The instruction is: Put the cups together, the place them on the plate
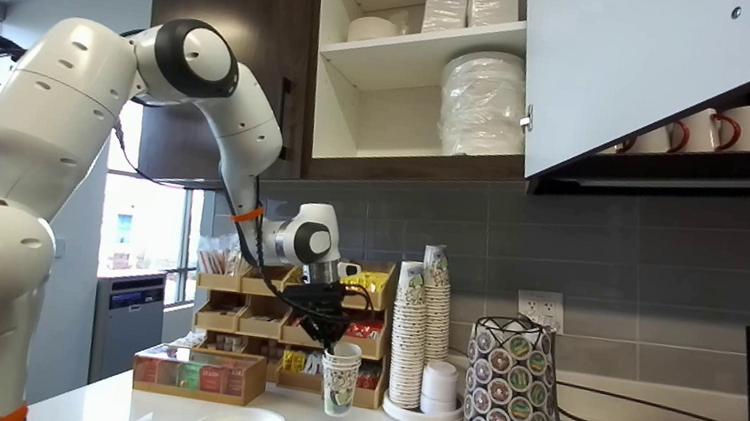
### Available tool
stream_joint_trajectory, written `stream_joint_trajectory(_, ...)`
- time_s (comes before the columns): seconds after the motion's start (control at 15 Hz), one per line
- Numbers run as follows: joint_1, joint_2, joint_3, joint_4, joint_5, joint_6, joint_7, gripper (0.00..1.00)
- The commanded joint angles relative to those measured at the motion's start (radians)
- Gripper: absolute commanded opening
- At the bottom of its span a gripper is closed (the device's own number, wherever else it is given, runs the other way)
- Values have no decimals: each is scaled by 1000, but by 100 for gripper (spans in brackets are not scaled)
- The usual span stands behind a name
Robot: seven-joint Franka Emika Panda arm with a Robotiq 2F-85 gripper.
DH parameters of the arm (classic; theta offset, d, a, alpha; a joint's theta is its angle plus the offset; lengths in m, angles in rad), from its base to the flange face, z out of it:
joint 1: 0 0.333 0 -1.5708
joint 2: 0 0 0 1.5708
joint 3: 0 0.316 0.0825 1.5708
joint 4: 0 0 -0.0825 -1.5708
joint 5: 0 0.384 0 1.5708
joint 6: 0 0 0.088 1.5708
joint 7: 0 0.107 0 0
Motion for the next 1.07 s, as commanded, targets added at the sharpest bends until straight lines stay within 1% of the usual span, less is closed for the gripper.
stream_joint_trajectory(0.0, 17, -99, 38, -110, 10, -32, -26, 3)
stream_joint_trajectory(0.07, 12, -114, 63, -134, 37, -31, -55, 3)
stream_joint_trajectory(0.27, 20, -148, 110, -206, 70, -12, -118, 3)
stream_joint_trajectory(0.67, 38, -198, 179, -294, 155, -5, -252, 3)
stream_joint_trajectory(1.0, 43, -192, 236, -323, 297, -13, -458, 4)
